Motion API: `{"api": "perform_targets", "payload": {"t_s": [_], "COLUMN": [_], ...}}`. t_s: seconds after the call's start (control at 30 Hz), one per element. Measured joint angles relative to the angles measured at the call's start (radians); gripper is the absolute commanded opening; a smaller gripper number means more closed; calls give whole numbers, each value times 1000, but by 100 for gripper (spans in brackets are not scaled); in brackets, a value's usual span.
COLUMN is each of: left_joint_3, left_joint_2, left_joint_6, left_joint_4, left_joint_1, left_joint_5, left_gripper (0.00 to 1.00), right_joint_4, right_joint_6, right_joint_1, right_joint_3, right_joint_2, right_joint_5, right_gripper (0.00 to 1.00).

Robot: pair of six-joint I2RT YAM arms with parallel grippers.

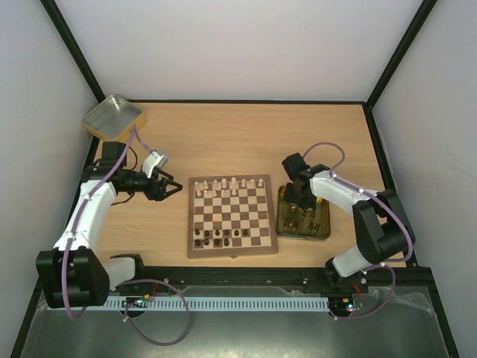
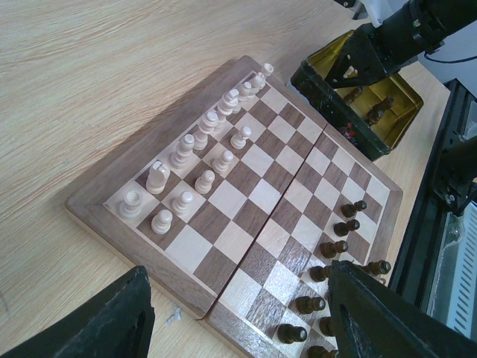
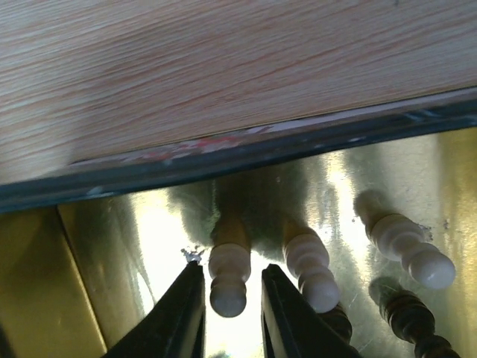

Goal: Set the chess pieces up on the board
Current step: Pick up the chess piece from the storage box, then place the chess piece on the chessboard.

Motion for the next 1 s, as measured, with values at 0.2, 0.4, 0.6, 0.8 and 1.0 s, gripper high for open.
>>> {"api": "perform_targets", "payload": {"t_s": [0.2,0.4,0.6,0.8,1.0], "left_joint_3": [0,0,0,0,0], "left_joint_2": [0,0,0,0,-2], "left_joint_6": [0,0,0,0,-1], "left_joint_4": [0,0,0,0,1], "left_joint_1": [0,-6,-13,-13,-17], "left_joint_5": [0,0,0,0,0], "left_gripper": [64,64,65,65,65], "right_joint_4": [24,6,-80,-125,-97], "right_joint_6": [0,0,5,32,56], "right_joint_1": [-21,-22,10,130,237], "right_joint_3": [-13,-10,87,255,367], "right_joint_2": [5,-14,-67,-55,77], "right_joint_5": [-2,-7,2,6,-9], "right_gripper": [9,8,8,8,8]}}
